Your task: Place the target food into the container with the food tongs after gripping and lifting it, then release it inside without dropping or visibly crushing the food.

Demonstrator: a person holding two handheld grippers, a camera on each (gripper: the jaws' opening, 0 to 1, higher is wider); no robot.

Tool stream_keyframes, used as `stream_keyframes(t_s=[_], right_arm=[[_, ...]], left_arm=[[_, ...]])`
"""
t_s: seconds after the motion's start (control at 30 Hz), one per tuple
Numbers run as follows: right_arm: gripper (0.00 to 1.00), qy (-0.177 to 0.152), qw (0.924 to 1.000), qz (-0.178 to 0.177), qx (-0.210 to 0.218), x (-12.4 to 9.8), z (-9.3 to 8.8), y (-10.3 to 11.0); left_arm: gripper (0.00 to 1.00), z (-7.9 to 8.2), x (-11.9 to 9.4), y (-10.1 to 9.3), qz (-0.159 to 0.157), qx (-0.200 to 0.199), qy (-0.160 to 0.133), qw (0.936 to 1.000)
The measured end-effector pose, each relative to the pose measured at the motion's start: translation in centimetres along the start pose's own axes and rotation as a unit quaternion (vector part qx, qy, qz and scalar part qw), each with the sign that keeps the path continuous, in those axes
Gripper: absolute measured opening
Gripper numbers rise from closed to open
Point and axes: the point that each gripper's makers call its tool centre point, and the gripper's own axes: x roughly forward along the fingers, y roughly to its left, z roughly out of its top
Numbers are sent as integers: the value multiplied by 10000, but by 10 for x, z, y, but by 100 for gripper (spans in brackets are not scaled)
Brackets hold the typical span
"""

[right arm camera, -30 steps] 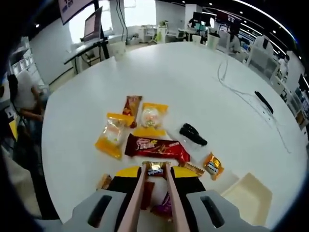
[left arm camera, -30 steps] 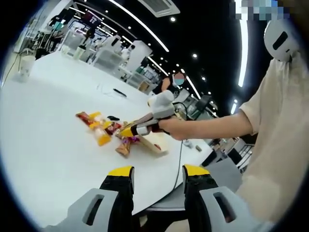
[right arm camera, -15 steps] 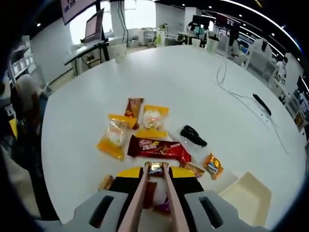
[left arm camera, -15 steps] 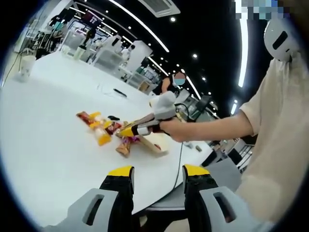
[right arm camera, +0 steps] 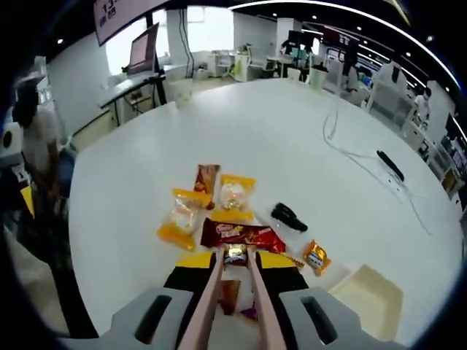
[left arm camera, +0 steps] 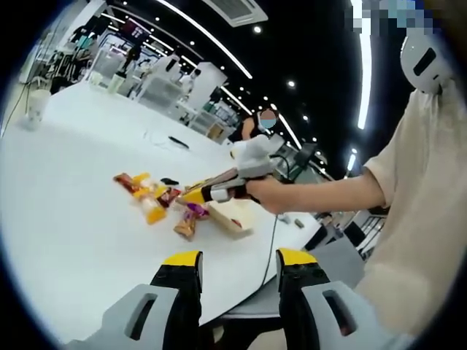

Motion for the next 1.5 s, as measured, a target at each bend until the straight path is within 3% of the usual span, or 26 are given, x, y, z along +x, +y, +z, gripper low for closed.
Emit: stream_keyframes(t_s=[0.43,1.13,1.5], right_arm=[[21,-310,9995,1,45,-22,15,17],[21,-799,9964,-288,22,-68,51,-1],[21,-1019,9935,-508,6,-99,60,-8]], left_arm=[[39,7,4,-10,-163,183,7,9997],[39,18,6,-24,-348,412,-99,9985],[39,28,10,-35,-471,685,-133,9964]])
